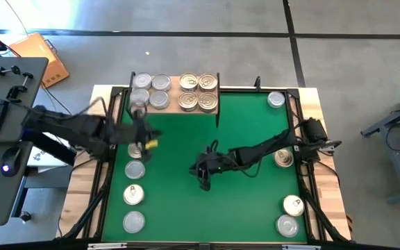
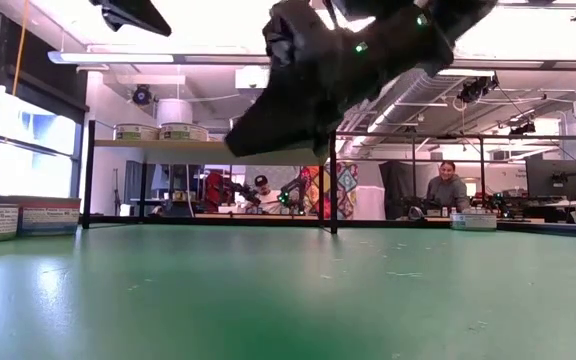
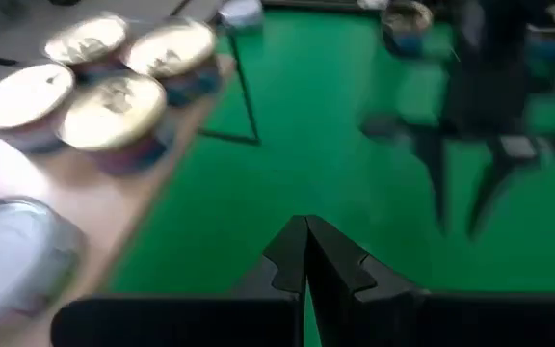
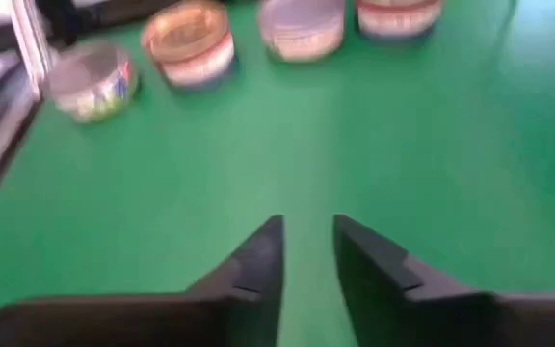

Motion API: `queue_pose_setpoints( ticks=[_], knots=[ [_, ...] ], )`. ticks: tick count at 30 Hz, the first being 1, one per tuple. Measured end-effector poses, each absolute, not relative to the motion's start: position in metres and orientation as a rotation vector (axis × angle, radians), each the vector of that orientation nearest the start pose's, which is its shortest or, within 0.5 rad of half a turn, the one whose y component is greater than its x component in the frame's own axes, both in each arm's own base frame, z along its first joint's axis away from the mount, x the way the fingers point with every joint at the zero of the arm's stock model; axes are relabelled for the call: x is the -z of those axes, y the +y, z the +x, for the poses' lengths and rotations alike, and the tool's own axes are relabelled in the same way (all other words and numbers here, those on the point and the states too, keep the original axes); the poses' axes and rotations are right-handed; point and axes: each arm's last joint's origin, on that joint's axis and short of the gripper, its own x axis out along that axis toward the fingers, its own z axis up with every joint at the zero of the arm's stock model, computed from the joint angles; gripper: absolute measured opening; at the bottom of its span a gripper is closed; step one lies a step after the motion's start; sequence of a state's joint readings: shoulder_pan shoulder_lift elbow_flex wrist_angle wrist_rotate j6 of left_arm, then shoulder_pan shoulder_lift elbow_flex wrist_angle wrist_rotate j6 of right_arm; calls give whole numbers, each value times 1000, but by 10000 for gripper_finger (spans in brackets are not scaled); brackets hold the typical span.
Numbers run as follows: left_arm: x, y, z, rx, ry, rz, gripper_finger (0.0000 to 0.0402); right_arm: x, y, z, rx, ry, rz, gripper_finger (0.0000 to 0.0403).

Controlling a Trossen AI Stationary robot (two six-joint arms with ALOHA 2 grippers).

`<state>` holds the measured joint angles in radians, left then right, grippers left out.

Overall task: Stack canned seafood by type on shelf
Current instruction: Stack the blue-pink tuna can on top of the other blue-pink tuna can on the shelf

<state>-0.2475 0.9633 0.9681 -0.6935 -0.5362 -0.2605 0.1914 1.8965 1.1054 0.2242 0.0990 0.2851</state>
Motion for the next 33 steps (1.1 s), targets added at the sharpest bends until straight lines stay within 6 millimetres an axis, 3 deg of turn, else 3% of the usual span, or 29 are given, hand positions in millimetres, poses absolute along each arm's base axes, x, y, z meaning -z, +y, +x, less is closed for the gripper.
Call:
queue_pose_setpoints(
  ticks=[6,11,15,22,25,33],
  knots=[
    [-297,-74,184,-279,558,36,0,-211,60,370,-3,875,175,165],
    [-278,-102,192,-203,497,63,0,-224,74,321,106,1229,196,156],
    [-260,-116,204,-165,463,101,0,-219,84,273,336,1495,225,116],
    [-243,-131,226,-133,434,194,0,-224,84,218,807,1659,250,33],
    [-241,-134,231,-125,422,218,0,-217,79,208,884,1699,236,5],
    [-239,-127,236,-155,429,224,0,-178,60,185,940,1841,212,2]
  ],
)
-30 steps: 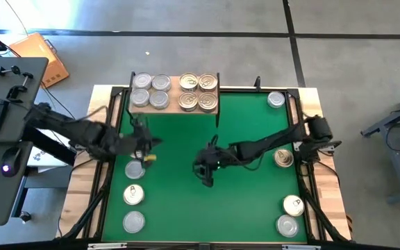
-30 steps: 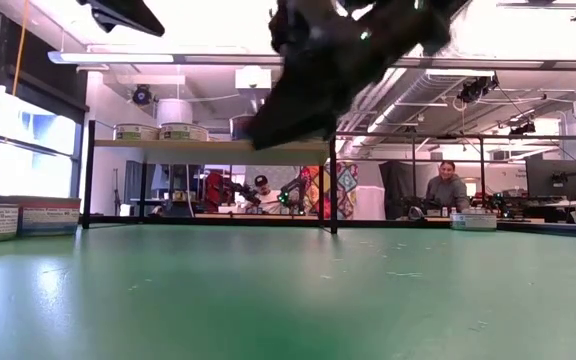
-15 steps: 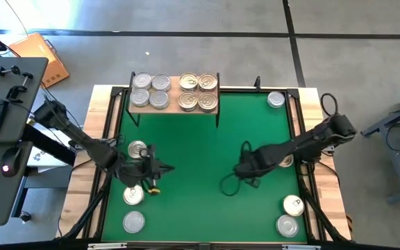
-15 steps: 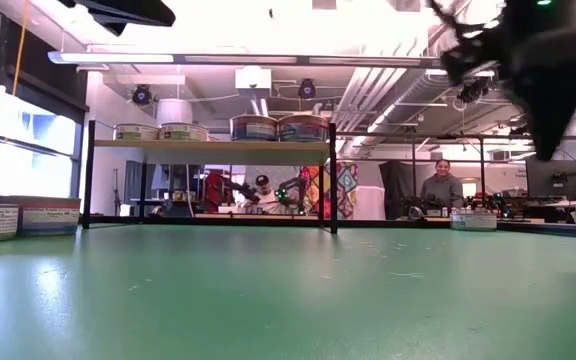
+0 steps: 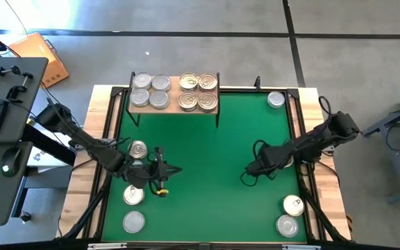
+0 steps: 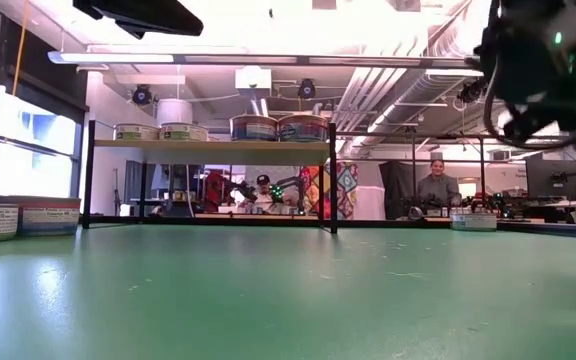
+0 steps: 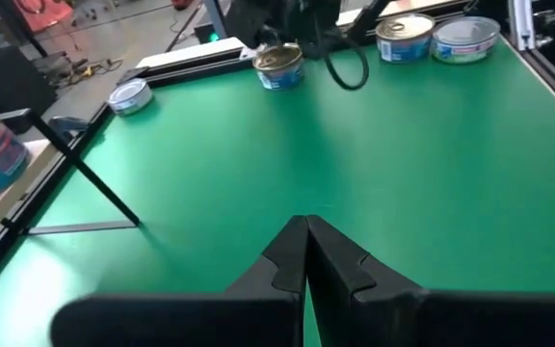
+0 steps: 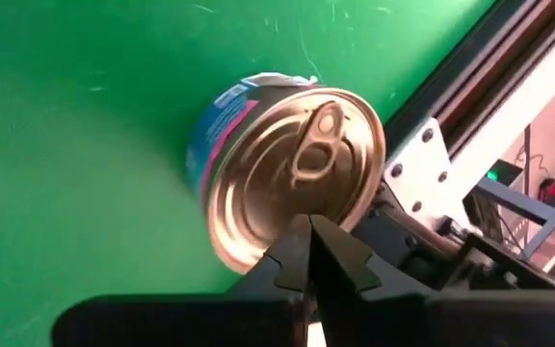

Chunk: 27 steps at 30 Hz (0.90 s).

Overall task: Stack canned seafood by type on shelf
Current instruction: Stack the blue-pink tuna can on top of the other blue-pink tuna can on the shelf

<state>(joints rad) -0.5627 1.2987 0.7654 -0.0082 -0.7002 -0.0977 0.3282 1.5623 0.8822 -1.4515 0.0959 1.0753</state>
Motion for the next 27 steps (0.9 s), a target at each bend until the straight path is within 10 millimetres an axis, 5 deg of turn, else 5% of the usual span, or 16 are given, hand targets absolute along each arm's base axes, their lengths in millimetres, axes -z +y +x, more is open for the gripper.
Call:
queue_pose_setpoints(
  ticks=[9,15,21,27],
  knots=[
    [-239,-122,239,-174,423,218,0,-161,55,194,761,1818,341,0],
    [-240,-122,240,-174,420,215,0,-184,69,240,531,1544,461,0],
    [-241,-123,240,-157,409,201,0,-199,85,298,177,1069,526,0],
    [-242,-124,240,-147,407,196,0,-205,98,325,70,862,361,0]
  ],
)
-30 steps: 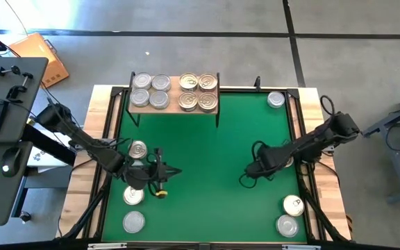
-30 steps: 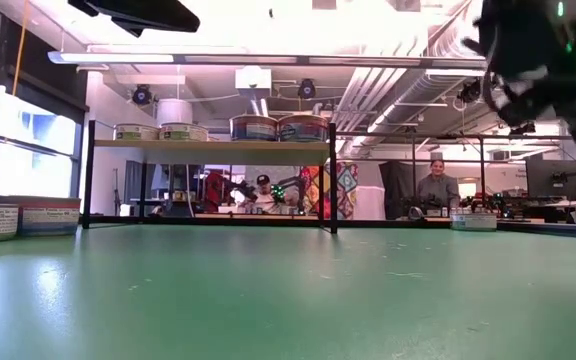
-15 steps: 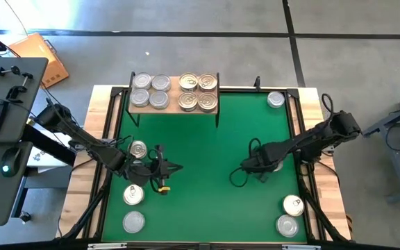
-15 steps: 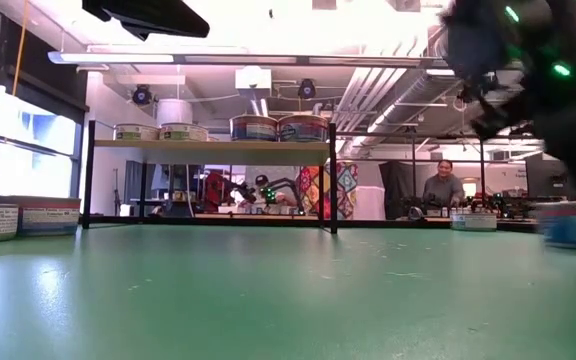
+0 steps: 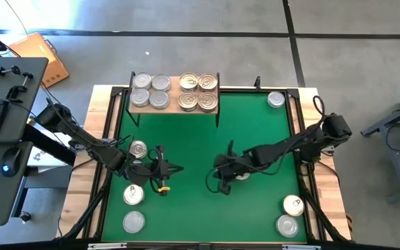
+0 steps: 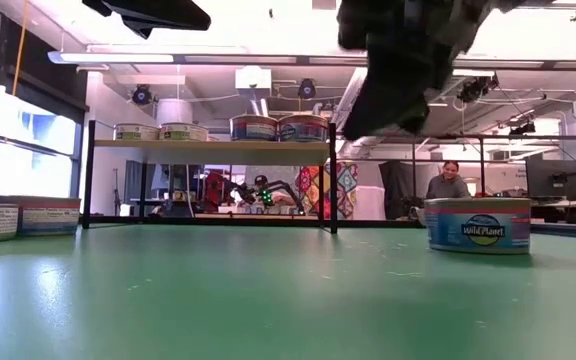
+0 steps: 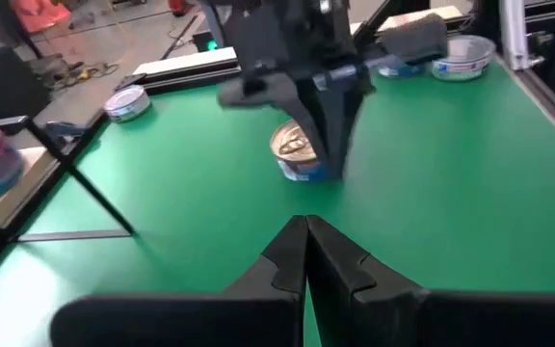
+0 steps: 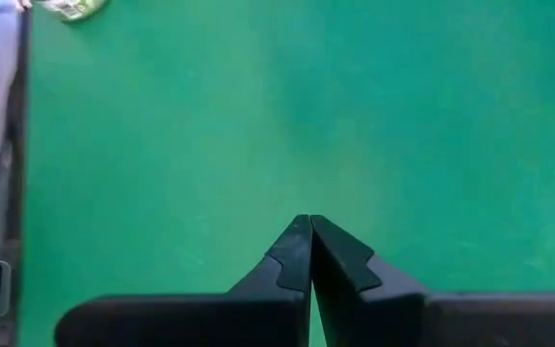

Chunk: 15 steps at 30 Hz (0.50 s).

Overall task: Stack canned seafood by type on shelf
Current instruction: Stack the blue-pink tuna can on top of the other blue-pink tuna can on the shelf

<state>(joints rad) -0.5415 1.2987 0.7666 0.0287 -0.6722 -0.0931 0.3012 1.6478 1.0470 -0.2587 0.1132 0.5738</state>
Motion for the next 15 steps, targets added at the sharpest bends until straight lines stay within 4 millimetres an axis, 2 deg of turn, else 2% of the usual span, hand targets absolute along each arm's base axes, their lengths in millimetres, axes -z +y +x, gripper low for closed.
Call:
queue_pose_setpoints(
  ticks=[2,6,10,15],
  knots=[
    [-241,-124,240,-123,414,193,0,-212,100,322,118,880,315,0],
    [-240,-125,241,-105,418,206,0,-215,99,300,277,1082,270,0],
    [-241,-125,242,-107,408,207,0,-209,96,278,444,1257,275,0],
    [-242,-125,243,-106,398,204,0,-195,97,263,552,1319,291,0]
  ],
)
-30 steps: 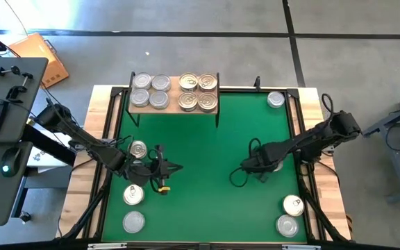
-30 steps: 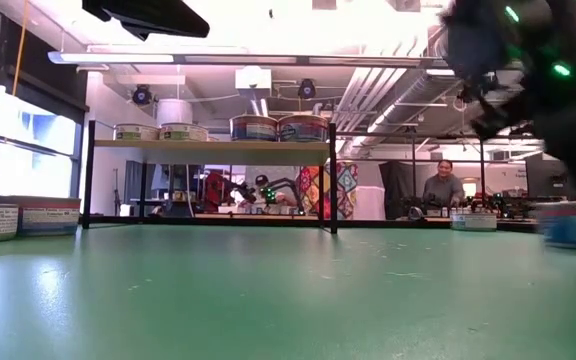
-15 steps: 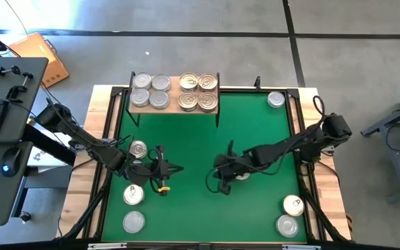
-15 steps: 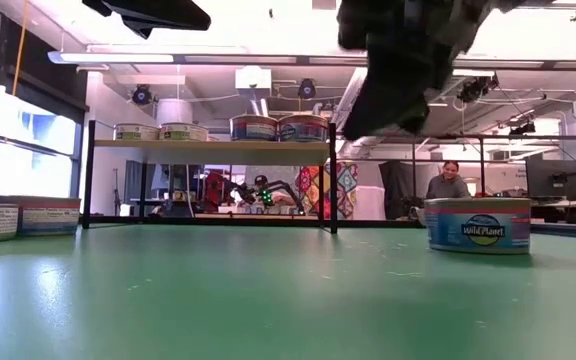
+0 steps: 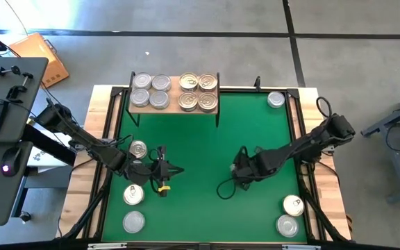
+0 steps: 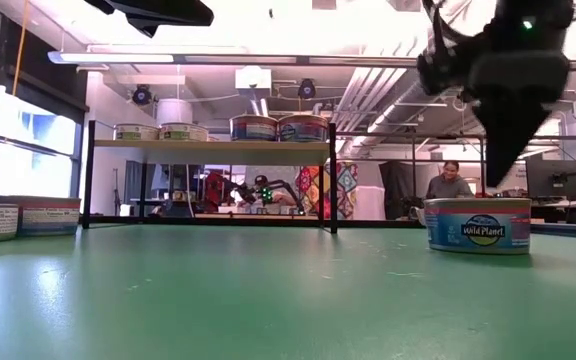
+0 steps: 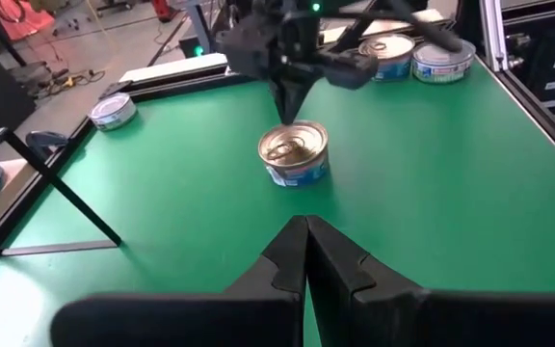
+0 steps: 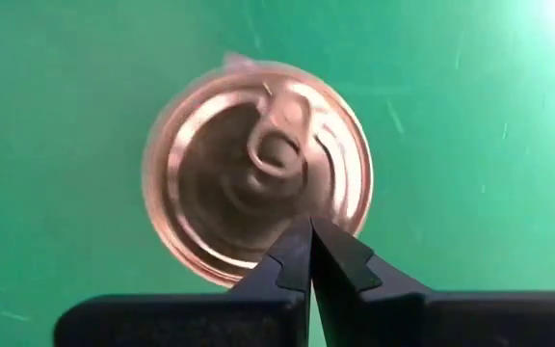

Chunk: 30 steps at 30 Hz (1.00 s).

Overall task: Stack canned seafood by type on shelf
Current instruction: Stack the blue-pink tuna can on top of the other blue-pink tuna can on the shelf

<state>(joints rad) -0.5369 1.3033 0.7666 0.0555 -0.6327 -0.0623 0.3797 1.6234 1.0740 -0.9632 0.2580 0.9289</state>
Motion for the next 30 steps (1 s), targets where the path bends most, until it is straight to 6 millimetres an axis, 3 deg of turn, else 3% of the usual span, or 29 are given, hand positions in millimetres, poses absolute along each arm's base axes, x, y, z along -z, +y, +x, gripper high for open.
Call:
queue_pose_setpoints(
  ticks=[4,8,18,21,25,30],
  knots=[
    [-242,-125,243,-107,395,199,0,-178,97,259,527,1304,335,0],
    [-243,-125,243,-106,391,196,0,-173,99,269,472,1190,396,0],
    [-250,-124,247,-91,328,160,0,-153,106,325,269,853,354,0],
    [-253,-121,253,-31,297,109,0,-156,113,334,197,727,291,0],
    [-249,-113,266,49,276,61,0,-182,131,326,210,594,222,0],
    [-219,-94,294,112,353,24,0,-183,158,305,235,600,176,0]
  ],
)
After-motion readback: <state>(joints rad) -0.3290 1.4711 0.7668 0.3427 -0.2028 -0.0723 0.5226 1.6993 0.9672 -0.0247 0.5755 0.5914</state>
